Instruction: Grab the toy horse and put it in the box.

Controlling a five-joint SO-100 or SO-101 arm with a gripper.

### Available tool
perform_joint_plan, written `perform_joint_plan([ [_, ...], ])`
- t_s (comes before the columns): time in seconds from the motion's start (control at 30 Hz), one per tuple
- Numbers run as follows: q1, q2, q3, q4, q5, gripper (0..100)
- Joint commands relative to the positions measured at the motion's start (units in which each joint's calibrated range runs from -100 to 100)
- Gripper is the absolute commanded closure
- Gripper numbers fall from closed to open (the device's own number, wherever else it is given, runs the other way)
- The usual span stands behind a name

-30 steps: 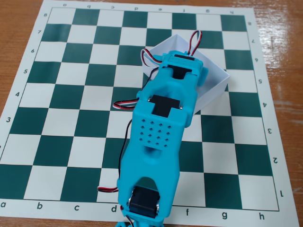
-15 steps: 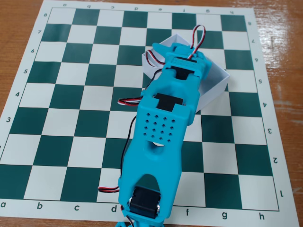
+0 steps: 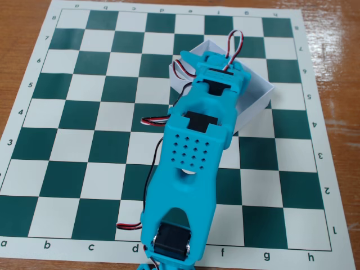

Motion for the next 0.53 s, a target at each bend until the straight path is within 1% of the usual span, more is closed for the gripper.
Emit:
perform_joint_plan([
  [0.0,-2.1,-1.7,6.6,1.8,0.3,50],
  [0.13,-3.2,-4.2,10.8,2.3,0.1,50],
  [0.33,-3.2,-3.6,12.2,2.0,0.1,52],
  [0.4,-2.8,-3.6,11.7,2.0,0.3,54],
  [0.43,-2.6,-3.6,11.4,2.0,0.3,57],
  [0.47,-2.4,-3.5,11.0,2.0,0.3,61],
  [0.5,-2.4,-3.6,10.9,2.0,0.3,69],
])
